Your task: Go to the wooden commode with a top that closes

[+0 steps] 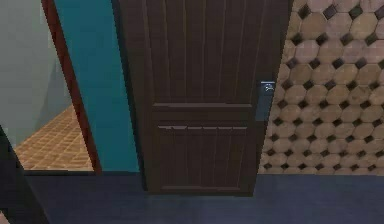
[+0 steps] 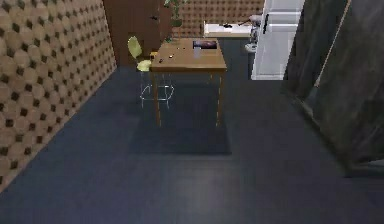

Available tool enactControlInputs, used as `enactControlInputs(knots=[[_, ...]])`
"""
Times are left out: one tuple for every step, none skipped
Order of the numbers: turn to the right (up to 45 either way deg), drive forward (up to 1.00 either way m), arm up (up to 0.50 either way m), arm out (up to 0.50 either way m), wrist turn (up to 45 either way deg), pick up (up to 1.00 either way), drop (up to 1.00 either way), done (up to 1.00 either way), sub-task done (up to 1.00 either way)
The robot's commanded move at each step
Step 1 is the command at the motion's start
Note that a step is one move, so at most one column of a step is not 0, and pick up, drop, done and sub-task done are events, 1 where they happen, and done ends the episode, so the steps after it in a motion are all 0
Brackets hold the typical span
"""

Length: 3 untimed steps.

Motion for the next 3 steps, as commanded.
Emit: enactControlInputs(knots=[[6.0,0.00,0.00,0.00,0.0,0.00,0.00,0.00,0.00],[0.0,0.45,0.00,0.00,0.0,0.00,0.00,0.00,0.00],[-45.0,0.00,0.00,0.00,0.0,0.00,0.00,0.00,0.00]])
